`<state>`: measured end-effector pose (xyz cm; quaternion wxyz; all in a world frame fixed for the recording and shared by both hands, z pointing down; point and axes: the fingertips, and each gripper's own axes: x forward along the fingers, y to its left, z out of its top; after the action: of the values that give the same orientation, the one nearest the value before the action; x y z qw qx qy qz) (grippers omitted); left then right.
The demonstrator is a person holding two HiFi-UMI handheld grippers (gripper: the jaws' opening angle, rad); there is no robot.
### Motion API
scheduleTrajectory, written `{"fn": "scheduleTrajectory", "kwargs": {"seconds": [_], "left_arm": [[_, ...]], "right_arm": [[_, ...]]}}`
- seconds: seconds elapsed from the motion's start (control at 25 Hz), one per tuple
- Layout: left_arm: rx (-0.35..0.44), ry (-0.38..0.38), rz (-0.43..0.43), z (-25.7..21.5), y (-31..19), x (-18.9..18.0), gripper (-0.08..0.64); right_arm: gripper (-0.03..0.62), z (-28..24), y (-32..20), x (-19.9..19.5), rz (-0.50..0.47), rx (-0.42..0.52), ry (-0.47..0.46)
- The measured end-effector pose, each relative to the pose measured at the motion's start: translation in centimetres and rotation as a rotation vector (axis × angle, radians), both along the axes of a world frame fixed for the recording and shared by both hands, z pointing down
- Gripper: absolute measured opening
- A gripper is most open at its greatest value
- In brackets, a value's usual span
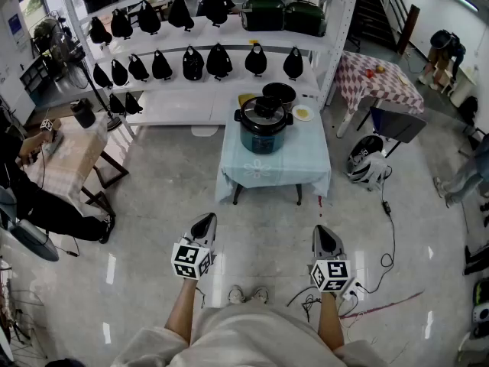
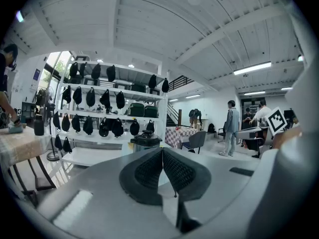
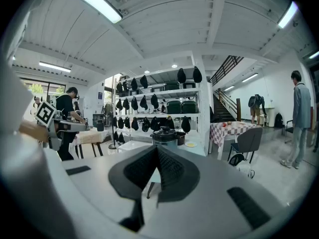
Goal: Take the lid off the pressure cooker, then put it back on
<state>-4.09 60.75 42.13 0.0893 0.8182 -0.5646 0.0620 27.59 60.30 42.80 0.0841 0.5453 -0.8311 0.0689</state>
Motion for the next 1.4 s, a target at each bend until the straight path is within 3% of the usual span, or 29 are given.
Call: {"fn": "scheduleTrajectory", "kwargs": {"seconds": [0.32,0.44,0.48,0.52,0.56,0.68,0.88,1.4], "left_arm": [[0.009,0.006,0.001,-0.4,0.0,0.3,0.006],[0.021,0.004,0.011,-0.5,0.1,0.6,0.008],[0.016,0.004,0.029,-0.4,0.1,0.9,0.057],[0.007,0.005,0.055,-0.2,0.2,1.3,0.226],[-0.001,0.007,0.082,0.0,0.2,1.7,0.272],[0.006,0.011,0.119,0.2,0.5,2.6,0.272],[0.007,0.013,0.146,0.6,0.7,3.6,0.333],[-0.005,0.019,0.144,1.5,0.4,6.7,0.333]], "right_arm": [[0.002,-0.5,-0.4,-0.2,-0.006,0.009,0.002],[0.002,-0.8,-0.4,-0.5,-0.031,0.022,-0.039],[0.002,-0.8,-0.3,-1.0,-0.055,0.019,-0.062],[0.124,-0.7,-0.3,-1.5,-0.083,0.011,-0.082],[0.279,-0.6,-0.3,-1.9,-0.104,0.005,-0.094],[0.354,-0.4,-0.4,-2.3,-0.103,0.027,-0.074],[0.368,0.3,0.0,-3.0,-0.133,0.010,-0.053],[0.367,0.0,-0.3,-0.1,-0.154,0.038,-0.048]]}}
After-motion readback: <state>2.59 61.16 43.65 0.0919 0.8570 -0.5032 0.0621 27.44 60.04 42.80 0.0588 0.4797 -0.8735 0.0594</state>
